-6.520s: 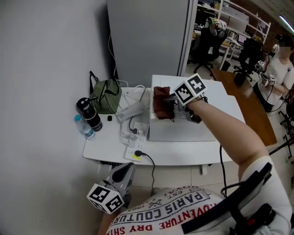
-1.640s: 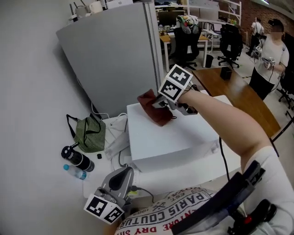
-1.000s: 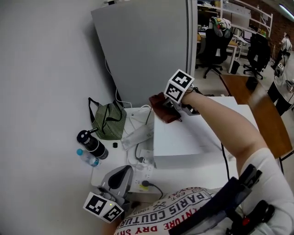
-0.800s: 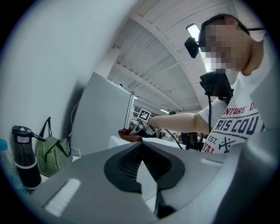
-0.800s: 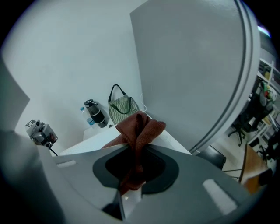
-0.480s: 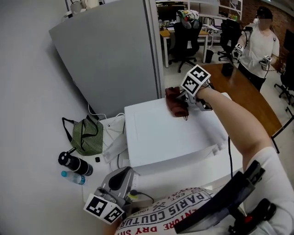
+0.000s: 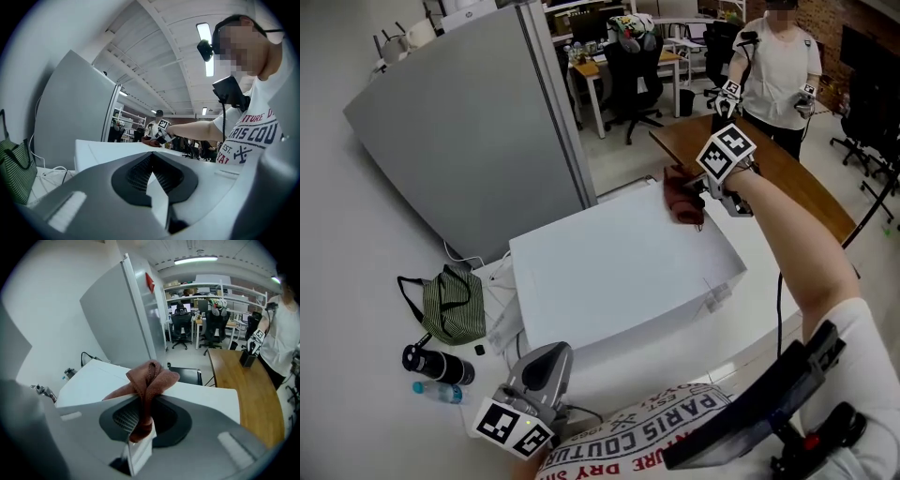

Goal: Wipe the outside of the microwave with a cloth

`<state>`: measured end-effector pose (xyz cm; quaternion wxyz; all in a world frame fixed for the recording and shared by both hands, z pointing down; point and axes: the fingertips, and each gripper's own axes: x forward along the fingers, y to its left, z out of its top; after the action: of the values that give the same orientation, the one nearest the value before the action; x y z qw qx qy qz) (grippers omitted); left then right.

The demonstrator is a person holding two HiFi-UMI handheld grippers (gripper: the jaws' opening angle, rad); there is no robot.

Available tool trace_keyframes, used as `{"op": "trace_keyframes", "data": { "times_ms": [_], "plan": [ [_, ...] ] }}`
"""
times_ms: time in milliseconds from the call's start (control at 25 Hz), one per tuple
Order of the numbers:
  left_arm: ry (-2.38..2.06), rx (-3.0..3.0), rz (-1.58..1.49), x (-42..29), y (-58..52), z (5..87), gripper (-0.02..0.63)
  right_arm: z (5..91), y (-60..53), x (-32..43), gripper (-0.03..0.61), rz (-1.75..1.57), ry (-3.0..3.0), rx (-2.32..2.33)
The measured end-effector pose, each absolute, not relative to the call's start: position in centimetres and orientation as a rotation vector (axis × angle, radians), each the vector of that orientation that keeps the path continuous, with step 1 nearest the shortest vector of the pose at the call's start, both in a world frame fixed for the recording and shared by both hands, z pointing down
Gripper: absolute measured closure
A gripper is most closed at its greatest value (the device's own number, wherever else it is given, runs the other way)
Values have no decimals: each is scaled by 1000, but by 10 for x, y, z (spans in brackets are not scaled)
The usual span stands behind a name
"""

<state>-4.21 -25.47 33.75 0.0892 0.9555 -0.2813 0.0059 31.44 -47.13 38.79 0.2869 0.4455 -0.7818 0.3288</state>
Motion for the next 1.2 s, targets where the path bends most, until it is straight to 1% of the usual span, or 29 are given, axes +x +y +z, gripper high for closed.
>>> {"op": "trace_keyframes", "data": {
  "times_ms": [280, 520, 760, 920, 1040, 1200],
  "plan": [
    [-831, 2850, 45, -24, -251, 338, 607, 387, -470, 318, 532, 902, -2179, 1217],
    [-866, 2839, 47, -23, -242, 336, 607, 339, -436, 283, 534, 694, -2531, 1187],
    [-854, 2812, 44, -19, -233, 343, 607, 277, -324, 218, 532, 360, -2939, 1024],
    [-793, 2832, 56, -6, -213, 341, 607, 271, -230, 177, 532, 270, -3089, 914],
    [-734, 2850, 81, -1, -187, 339, 607, 301, -176, 161, 532, 305, -3087, 951],
    [-687, 2873, 116, -15, -135, 339, 607, 344, -110, 134, 534, 526, -3081, 998]
  ]
}}
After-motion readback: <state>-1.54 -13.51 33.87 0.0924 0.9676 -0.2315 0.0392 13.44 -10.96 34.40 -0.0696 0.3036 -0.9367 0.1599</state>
